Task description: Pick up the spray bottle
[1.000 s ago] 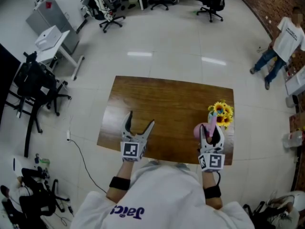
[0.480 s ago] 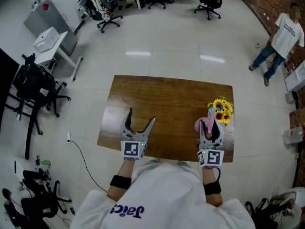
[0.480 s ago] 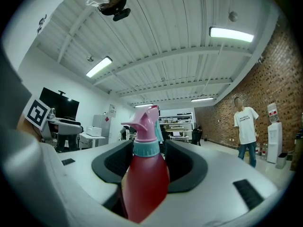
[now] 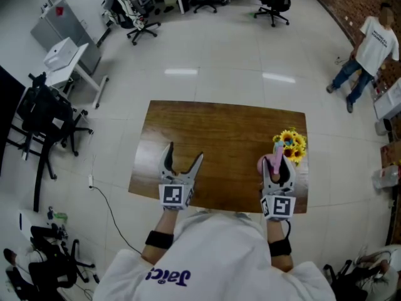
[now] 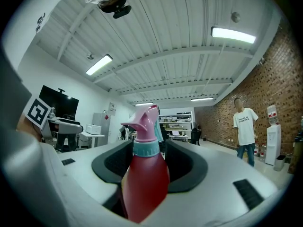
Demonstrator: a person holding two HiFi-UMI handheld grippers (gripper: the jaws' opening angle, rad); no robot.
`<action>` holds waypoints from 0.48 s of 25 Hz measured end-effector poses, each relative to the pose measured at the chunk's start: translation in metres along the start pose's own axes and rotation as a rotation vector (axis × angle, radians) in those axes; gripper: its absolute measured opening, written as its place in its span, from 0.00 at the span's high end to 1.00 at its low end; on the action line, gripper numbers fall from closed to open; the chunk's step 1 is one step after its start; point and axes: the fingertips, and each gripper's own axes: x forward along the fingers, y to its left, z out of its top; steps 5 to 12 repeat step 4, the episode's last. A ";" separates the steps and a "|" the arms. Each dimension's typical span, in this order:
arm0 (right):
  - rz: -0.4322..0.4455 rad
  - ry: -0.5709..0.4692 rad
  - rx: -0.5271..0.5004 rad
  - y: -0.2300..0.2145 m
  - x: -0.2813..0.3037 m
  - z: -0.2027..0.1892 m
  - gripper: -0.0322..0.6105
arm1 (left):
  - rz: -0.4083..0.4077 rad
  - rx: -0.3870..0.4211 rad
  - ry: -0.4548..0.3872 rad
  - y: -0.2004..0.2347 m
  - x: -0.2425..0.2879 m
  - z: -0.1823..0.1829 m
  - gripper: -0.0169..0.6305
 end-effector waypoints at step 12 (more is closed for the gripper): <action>0.018 0.016 0.003 0.007 0.001 -0.003 0.61 | -0.011 0.001 0.015 -0.004 -0.001 -0.005 0.30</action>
